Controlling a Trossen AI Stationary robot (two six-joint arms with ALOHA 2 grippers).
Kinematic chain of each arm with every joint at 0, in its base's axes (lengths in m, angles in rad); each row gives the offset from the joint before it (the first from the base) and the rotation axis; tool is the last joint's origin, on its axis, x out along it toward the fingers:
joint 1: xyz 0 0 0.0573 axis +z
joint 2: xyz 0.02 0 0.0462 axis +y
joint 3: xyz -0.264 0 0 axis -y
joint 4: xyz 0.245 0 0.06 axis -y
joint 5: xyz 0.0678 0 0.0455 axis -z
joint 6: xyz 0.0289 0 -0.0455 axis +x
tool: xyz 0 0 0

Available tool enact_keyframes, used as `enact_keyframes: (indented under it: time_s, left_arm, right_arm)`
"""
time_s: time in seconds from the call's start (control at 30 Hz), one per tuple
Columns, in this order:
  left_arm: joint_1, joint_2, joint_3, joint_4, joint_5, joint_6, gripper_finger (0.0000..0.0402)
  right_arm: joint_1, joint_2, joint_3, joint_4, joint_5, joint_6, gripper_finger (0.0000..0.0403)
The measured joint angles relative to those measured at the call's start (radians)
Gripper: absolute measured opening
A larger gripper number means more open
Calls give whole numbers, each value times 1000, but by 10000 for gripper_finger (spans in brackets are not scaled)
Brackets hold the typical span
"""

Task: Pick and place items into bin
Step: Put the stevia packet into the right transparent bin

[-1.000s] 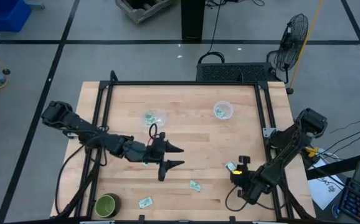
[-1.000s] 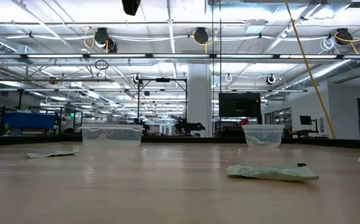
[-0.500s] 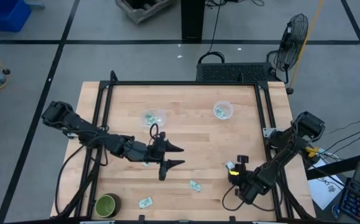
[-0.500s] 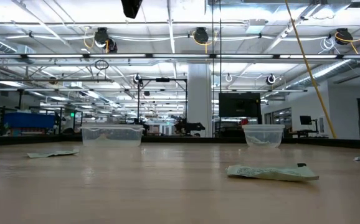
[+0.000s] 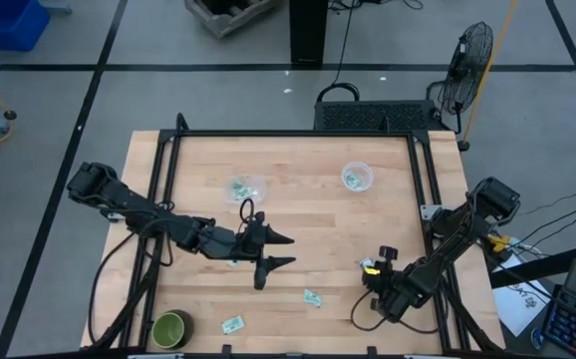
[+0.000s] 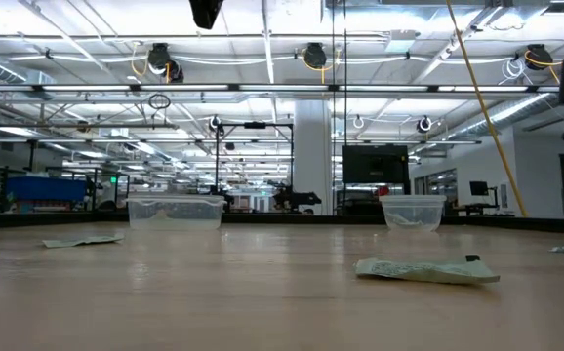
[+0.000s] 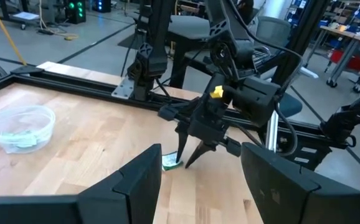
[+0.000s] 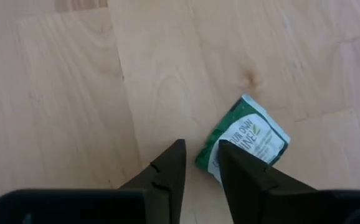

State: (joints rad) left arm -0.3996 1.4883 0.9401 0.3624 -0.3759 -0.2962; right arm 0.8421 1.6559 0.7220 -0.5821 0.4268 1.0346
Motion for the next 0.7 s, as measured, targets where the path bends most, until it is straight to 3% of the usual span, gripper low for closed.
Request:
enact_keyframes:
  time_s: [0.2, 0.5, 0.7]
  left_arm:
    - [0, 0, 0, 0, 0, 1, 223]
    - [0, 0, 0, 0, 0, 3, 223]
    - [0, 0, 0, -6, 0, 3, 223]
  right_arm:
    - [0, -7, -9, 38, 32, -27, 56]
    - [-2, -72, -14, 107, 159, -95, 6]
    - [-16, -104, -12, 173, 240, -164, 1]
